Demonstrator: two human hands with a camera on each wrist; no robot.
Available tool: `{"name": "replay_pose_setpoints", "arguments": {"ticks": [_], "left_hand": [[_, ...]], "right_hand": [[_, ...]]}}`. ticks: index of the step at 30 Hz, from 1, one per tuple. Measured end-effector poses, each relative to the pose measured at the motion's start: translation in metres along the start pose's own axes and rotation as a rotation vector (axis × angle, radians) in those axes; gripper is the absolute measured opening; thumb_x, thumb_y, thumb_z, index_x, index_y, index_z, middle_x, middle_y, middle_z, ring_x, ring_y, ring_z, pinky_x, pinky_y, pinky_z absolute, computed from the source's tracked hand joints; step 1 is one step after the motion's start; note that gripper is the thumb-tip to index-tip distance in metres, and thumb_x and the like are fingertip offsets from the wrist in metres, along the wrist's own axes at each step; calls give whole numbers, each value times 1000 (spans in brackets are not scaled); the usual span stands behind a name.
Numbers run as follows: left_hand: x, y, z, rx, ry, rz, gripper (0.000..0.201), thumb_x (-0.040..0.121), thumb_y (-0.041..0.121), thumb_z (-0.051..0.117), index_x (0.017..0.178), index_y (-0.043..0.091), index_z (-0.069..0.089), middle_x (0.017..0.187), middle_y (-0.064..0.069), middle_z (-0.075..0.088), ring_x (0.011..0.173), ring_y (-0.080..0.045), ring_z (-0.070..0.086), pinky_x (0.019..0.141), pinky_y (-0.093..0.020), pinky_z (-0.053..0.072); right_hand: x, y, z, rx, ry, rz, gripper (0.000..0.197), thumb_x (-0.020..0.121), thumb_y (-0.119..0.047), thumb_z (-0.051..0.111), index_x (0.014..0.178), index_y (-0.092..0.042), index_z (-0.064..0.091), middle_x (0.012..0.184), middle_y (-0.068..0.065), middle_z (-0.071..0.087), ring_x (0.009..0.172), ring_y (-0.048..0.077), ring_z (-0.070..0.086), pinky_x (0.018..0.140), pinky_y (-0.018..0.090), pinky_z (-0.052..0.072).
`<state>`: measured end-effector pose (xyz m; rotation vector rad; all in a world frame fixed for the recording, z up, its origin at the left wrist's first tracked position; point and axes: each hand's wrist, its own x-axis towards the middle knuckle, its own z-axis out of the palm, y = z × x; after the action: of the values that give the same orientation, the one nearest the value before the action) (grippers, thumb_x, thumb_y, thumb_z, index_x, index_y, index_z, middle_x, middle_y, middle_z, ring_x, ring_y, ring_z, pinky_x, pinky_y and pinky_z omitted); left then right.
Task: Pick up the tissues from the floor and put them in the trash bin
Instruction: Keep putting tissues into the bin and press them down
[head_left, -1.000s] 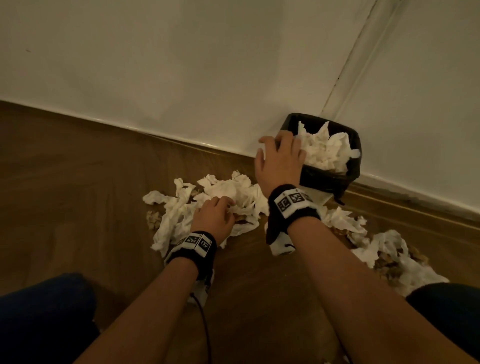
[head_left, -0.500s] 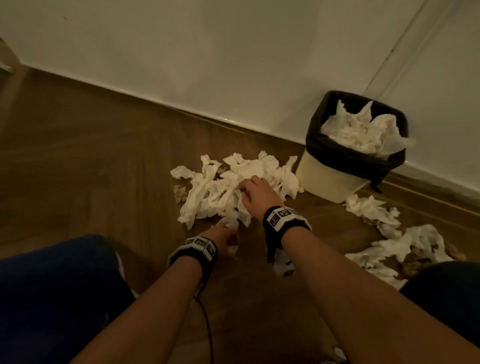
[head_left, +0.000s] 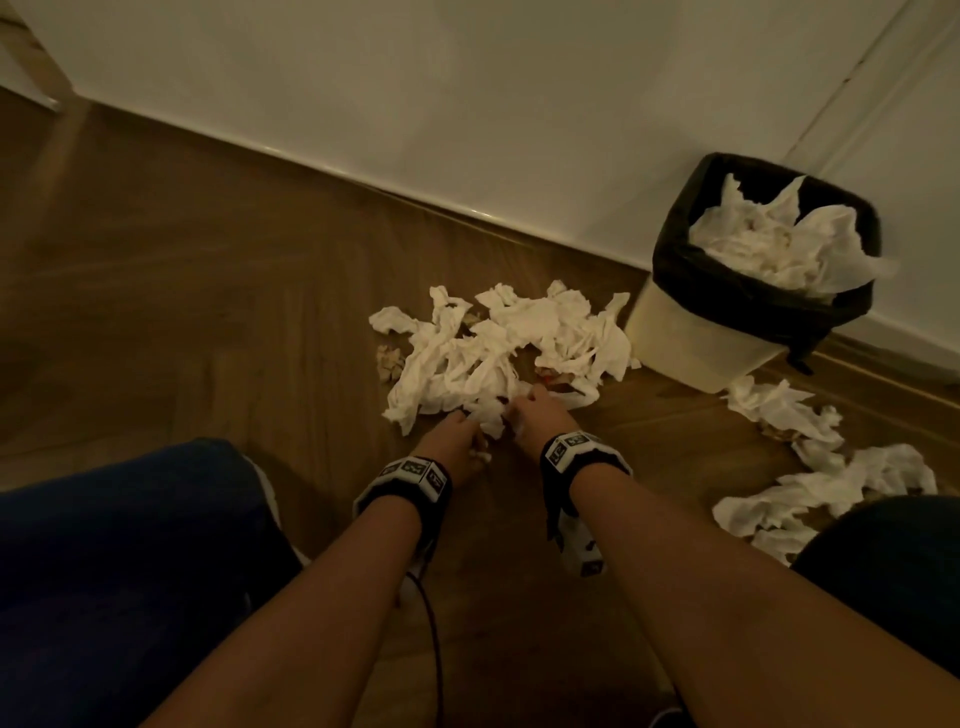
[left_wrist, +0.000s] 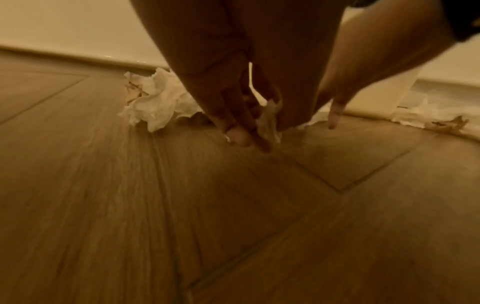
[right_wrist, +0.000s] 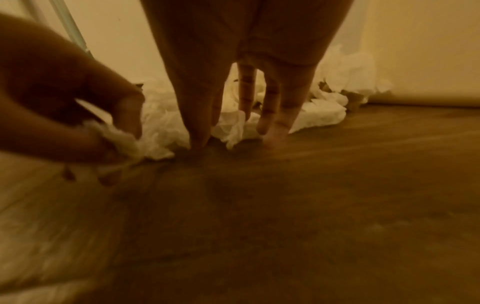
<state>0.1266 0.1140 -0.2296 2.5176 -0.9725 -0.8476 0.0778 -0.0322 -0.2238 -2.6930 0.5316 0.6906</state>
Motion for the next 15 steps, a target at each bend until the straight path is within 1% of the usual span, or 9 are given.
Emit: {"name": "replay_pose_setpoints", "arguments": {"ticks": [2,5,8,10,11,12,13,14,15], "left_hand": [[0,0,-1,-11,35,-7,21,85,20,63,102,9,59,120,-7,51,109,-24,51,93,-32,42],[0,0,-3,-83,87,-32,14,84,16,64,97,11,61,112,-7,60,105,-23,56,88,-31,45],[1,-3,-5,-209,167,-105,12,83,13,64,95,14,63,103,-4,63,97,-19,58,80,-26,44],[2,-4,-8,-264,234,-142,11,84,14,63,93,18,62,93,2,61,87,-14,55,72,-22,42],[2,-4,-10,-297,269,-151,12,84,14,63,93,21,60,86,8,59,83,-11,53,66,-18,40],[2,-2,-13,-336,299,-154,15,84,13,63,93,24,60,81,11,56,80,-9,52,62,-16,39],[2,2,-17,-369,322,-153,19,84,11,63,96,25,60,80,11,56,79,-9,52,61,-16,39],[3,7,-22,-387,342,-146,22,85,9,61,101,25,61,83,9,57,79,-9,52,65,-18,41],[3,13,-27,-389,361,-134,25,85,8,60,105,25,62,88,6,58,80,-10,52,68,-21,42]], "right_hand": [[-2,3,-3,32,-61,55,38,94,-15,51,130,-6,49,139,16,40,122,32,47,99,36,41],[-6,9,-12,95,-73,101,33,94,-17,51,122,-3,59,125,16,58,114,30,56,95,34,45],[-14,14,-24,145,20,108,29,95,-21,50,113,-7,68,118,12,62,109,27,58,95,32,45],[-17,18,-28,224,109,101,24,93,-21,55,107,-9,71,115,10,64,107,24,58,96,29,45],[-18,19,-30,305,165,104,21,91,-19,58,102,-8,71,109,8,66,104,21,60,92,27,46],[-20,21,-33,389,230,115,17,88,-17,61,100,-9,70,100,6,67,99,20,60,86,25,46],[-24,22,-37,461,290,121,17,87,-15,63,103,-12,67,90,2,64,93,19,60,79,24,45],[-27,23,-42,520,329,126,26,86,-14,63,112,-15,62,84,-2,58,90,20,58,76,25,44],[-31,24,-50,568,344,125,39,87,-13,61,125,-16,54,84,-4,53,93,23,57,78,27,45]]}}
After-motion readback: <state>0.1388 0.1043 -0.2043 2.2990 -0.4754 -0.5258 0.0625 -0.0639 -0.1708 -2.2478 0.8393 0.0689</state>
